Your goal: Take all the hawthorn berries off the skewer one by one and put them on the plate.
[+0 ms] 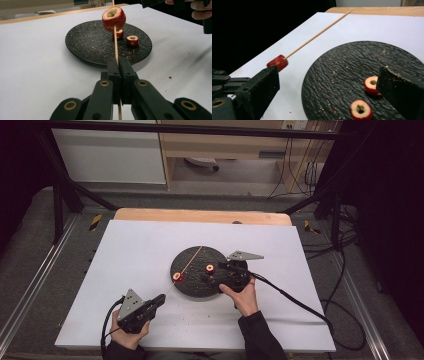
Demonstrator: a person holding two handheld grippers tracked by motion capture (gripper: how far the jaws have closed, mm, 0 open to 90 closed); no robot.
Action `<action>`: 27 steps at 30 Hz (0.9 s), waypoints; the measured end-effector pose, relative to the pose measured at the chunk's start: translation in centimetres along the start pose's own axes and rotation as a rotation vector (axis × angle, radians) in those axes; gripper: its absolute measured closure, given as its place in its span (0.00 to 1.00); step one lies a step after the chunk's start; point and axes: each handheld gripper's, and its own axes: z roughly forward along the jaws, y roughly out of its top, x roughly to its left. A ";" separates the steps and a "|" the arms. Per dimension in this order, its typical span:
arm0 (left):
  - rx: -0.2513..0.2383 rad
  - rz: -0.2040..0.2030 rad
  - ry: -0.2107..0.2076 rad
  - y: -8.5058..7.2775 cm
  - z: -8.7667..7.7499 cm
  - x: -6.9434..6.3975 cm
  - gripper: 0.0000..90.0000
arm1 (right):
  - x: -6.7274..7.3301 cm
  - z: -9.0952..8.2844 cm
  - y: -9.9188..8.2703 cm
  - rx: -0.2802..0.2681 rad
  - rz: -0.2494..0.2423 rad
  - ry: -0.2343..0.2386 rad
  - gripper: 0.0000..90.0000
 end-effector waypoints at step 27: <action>0.013 0.024 -0.019 0.0 0.5 -0.8 0.98 | 2.7 5.2 -1.5 0.046 0.116 0.187 0.40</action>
